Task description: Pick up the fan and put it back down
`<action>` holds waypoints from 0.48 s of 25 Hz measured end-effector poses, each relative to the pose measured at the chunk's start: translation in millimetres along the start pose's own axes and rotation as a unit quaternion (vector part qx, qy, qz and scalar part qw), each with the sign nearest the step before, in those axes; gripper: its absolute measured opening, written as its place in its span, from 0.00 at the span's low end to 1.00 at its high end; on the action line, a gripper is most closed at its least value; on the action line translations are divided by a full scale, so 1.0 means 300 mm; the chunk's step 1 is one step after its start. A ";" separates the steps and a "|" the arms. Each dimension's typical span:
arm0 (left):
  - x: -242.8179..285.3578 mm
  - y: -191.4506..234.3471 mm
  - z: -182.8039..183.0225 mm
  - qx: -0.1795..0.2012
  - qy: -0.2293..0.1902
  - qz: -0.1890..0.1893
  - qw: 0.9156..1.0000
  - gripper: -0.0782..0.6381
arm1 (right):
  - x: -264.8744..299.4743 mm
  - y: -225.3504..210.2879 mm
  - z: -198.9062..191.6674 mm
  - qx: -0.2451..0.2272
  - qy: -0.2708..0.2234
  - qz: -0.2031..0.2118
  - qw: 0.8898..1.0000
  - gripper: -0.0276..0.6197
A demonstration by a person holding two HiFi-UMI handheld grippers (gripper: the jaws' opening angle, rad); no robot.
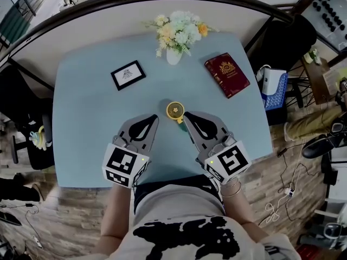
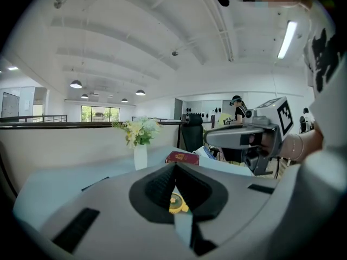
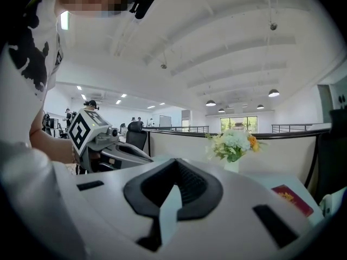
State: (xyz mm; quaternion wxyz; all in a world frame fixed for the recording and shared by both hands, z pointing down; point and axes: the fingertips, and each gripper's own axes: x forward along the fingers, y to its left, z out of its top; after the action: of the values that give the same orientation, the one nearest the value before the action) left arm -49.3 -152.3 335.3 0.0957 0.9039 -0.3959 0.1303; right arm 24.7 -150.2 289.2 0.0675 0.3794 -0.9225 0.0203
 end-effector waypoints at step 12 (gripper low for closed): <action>0.016 0.020 -0.020 -0.011 0.003 0.004 1.000 0.13 | 0.004 -0.019 -0.031 0.009 0.010 -0.011 1.000 0.05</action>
State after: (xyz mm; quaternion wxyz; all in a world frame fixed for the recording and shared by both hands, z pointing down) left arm -51.5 -157.9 342.9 0.1069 0.9009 -0.4003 0.1292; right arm 28.8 -154.4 298.4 0.0739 0.3901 -0.9172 0.0315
